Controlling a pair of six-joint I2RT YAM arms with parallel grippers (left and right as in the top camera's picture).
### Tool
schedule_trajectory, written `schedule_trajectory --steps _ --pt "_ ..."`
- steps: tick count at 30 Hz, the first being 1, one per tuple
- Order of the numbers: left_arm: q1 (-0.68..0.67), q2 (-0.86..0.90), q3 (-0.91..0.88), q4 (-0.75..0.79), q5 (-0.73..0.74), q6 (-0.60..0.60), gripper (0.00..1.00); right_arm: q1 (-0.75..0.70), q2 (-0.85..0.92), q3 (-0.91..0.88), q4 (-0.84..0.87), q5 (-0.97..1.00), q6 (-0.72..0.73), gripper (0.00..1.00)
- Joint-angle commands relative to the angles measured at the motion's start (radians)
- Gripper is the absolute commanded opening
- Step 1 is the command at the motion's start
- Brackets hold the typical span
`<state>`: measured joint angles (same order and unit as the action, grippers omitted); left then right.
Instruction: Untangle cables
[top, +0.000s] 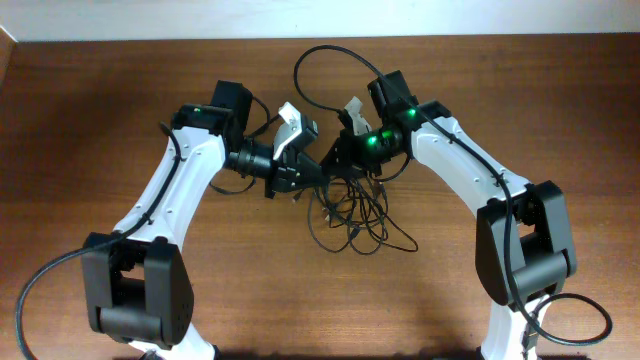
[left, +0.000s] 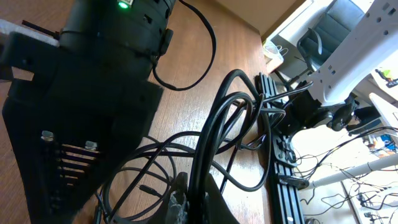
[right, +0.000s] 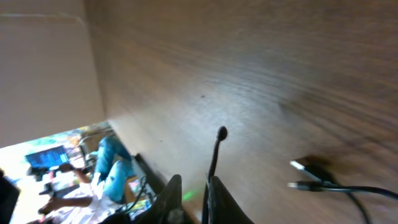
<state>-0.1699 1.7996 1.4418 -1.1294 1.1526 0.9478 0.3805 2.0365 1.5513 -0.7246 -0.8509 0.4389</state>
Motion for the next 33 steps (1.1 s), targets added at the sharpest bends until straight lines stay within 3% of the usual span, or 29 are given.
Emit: schedule_trajectory --steps 1,4,7,14,15,17,18,23,26,30,33 --pt "0.000 0.009 -0.004 -0.002 0.037 0.019 0.00 0.000 0.003 -0.007 0.002 0.063 0.004 0.16" --pt "0.000 0.009 -0.004 -0.002 0.037 0.019 0.00 0.000 0.003 -0.007 -0.046 0.063 0.003 0.29" --pt "0.001 0.009 -0.004 -0.002 0.036 0.019 0.01 0.011 0.003 -0.007 -0.085 0.063 0.003 0.36" --pt "0.001 0.009 -0.004 -0.002 0.035 0.019 0.01 0.079 0.003 -0.007 -0.087 0.151 0.004 0.37" --pt "0.001 0.009 -0.004 -0.002 0.034 0.019 0.01 0.082 0.003 -0.007 -0.087 0.175 0.004 0.33" --pt "0.000 0.009 -0.004 -0.002 0.033 0.019 0.01 0.084 0.003 -0.007 -0.087 0.262 0.004 0.09" --pt "0.000 0.009 -0.004 -0.002 0.033 0.019 0.01 0.084 0.003 -0.007 -0.087 0.292 0.004 0.05" --pt "0.001 0.009 -0.004 -0.002 0.031 0.018 0.02 0.066 0.003 -0.007 -0.090 0.421 0.003 0.04" --pt "0.001 0.009 -0.004 0.003 -0.007 0.003 0.02 -0.019 -0.006 -0.006 -0.143 0.442 0.002 0.04" --pt "0.035 0.009 -0.004 0.176 -0.210 -0.377 0.00 -0.195 -0.119 -0.005 -0.317 0.668 -0.038 0.04" --pt "0.053 0.012 -0.004 0.249 -0.529 -0.710 0.00 -0.314 -0.211 -0.005 -0.411 0.813 -0.038 0.04"
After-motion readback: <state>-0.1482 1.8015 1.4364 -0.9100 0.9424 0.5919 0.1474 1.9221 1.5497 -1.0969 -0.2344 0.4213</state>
